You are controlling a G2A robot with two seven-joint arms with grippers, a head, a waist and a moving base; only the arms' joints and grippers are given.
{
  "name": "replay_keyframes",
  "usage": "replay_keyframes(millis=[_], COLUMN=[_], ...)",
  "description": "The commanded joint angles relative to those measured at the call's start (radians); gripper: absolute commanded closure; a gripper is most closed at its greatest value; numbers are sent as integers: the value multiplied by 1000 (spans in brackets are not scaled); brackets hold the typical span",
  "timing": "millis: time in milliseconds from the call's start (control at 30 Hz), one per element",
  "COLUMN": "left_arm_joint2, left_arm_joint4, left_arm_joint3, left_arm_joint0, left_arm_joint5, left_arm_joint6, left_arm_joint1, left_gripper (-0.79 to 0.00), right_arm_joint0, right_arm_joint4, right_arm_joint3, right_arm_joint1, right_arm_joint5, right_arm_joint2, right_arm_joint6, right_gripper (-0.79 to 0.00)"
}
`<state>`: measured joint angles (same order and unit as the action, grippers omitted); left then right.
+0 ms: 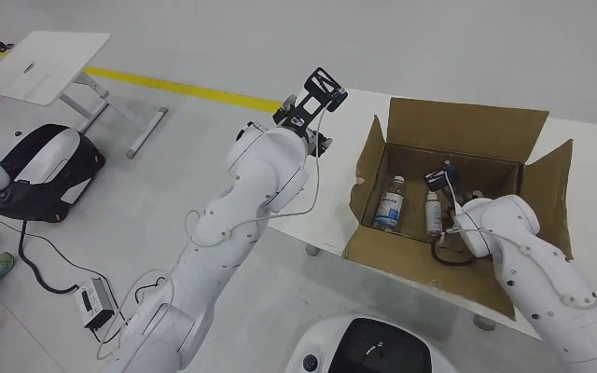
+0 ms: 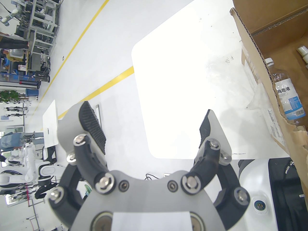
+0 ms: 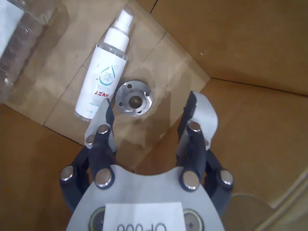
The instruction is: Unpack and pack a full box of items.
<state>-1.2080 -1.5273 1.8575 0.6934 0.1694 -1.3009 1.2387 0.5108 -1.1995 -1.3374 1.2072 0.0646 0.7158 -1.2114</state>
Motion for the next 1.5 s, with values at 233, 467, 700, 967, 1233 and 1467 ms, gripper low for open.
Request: replay_keyframes(millis=[233, 467, 700, 967, 1233, 1467], left_arm_joint2=[0, 0, 0, 0, 0, 0], left_arm_joint4=[0, 0, 0, 0, 0, 0], left_arm_joint3=[0, 0, 0, 0, 0, 0], left_arm_joint0=[0, 0, 0, 0, 0, 0], left_arm_joint5=[0, 0, 0, 0, 0, 0], left_arm_joint6=[0, 0, 0, 0, 0, 0], left_arm_joint1=[0, 0, 0, 0, 0, 0], left_gripper=[-785, -785, -785, -785, -785, -785], right_arm_joint0=[75, 202, 365, 548, 684, 684], right_arm_joint4=[7, 70, 286, 426, 410, 410], right_arm_joint3=[-330, -641, -791, -772, -696, -696], right_arm_joint1=[-50, -94, -129, -153, -159, -159], right_arm_joint5=[-43, -135, -236, -342, -335, -335], right_arm_joint2=[225, 478, 833, 1171, 1261, 1261], right_arm_joint6=[-7, 27, 97, 136, 201, 201], right_gripper=[-157, 0, 0, 0, 0, 0])
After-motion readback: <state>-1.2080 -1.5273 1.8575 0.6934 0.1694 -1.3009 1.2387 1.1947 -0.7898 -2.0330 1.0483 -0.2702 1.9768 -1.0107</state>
